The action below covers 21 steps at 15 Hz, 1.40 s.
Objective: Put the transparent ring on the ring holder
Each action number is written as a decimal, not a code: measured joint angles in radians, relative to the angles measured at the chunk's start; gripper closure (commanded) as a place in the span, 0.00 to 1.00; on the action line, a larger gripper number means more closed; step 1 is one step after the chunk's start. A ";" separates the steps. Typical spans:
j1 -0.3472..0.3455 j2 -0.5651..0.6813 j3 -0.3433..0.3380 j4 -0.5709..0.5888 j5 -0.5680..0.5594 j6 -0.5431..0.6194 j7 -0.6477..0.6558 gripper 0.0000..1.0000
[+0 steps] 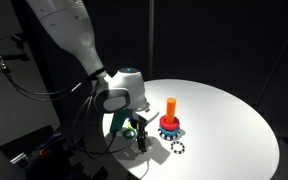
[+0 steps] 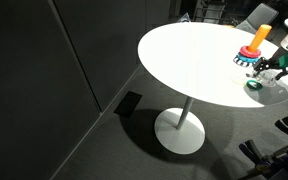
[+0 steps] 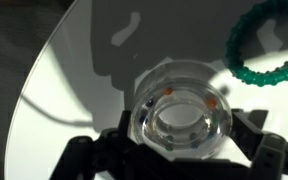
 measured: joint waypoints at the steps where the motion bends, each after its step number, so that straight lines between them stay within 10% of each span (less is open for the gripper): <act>1: -0.009 -0.001 0.007 0.000 0.009 0.008 -0.006 0.30; 21: -0.011 -0.081 -0.006 0.004 0.058 0.009 -0.036 0.30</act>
